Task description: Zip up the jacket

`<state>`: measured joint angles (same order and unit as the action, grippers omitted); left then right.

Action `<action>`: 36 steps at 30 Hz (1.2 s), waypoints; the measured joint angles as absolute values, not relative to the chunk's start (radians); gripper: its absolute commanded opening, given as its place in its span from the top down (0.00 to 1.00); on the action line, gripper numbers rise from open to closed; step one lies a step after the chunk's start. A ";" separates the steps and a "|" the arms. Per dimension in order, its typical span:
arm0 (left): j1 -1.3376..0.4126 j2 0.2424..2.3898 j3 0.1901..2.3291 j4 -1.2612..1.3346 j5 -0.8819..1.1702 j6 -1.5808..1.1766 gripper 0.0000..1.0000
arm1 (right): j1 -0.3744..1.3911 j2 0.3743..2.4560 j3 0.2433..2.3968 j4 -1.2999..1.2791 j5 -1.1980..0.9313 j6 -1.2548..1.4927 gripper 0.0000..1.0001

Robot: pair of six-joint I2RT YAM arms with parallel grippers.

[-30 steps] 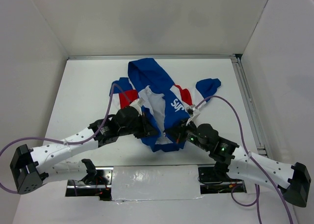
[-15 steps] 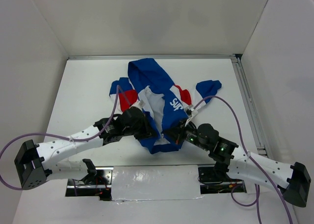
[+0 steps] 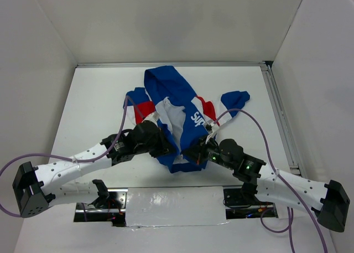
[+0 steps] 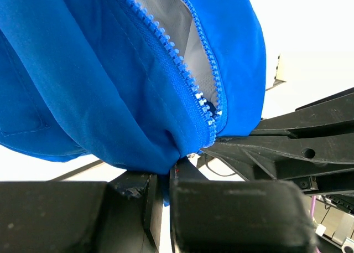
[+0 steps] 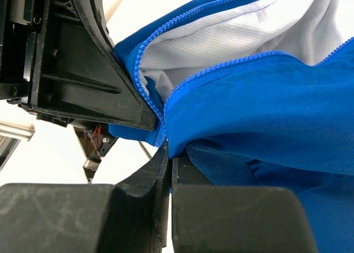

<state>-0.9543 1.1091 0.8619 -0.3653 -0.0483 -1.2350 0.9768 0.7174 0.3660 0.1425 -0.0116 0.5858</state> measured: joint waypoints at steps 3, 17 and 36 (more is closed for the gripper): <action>-0.954 1.109 0.861 -0.365 -0.048 -1.235 1.00 | 0.977 0.715 0.366 0.144 -0.015 0.587 1.00; -0.965 1.110 0.861 -0.353 -0.035 -1.233 1.00 | 0.961 0.714 0.366 0.180 -0.016 0.601 1.00; -0.972 1.090 0.861 -0.380 -0.055 -1.239 1.00 | 0.955 0.677 0.317 0.207 -0.031 0.646 1.00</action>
